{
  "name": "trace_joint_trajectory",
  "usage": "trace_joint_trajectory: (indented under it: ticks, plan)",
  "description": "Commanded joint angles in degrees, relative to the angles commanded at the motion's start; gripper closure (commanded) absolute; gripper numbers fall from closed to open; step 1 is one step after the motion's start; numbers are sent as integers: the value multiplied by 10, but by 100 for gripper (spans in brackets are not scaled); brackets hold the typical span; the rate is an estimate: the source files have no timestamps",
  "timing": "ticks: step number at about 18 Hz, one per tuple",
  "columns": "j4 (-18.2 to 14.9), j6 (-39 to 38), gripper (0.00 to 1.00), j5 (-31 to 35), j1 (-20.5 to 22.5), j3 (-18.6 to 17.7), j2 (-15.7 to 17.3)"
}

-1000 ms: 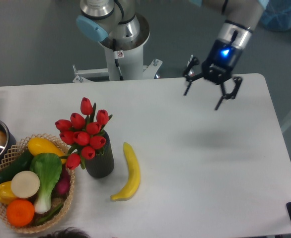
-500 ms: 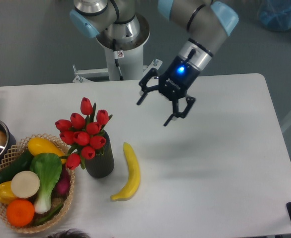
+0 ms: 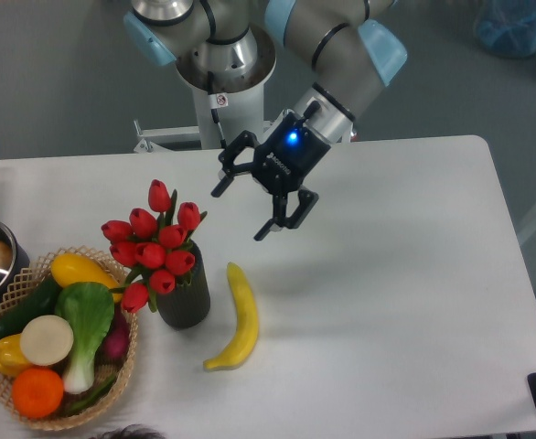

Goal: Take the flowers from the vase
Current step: 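Lower the gripper around the tulip stems above the vase rim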

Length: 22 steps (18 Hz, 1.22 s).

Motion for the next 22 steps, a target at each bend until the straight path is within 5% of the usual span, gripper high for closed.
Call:
trace_joint_trajectory:
  ticks: [6, 22]
  plan:
    - [47, -5, 0, -24, -36, 3, -38]
    - [47, -7, 0, -50, -65, 10, -78]
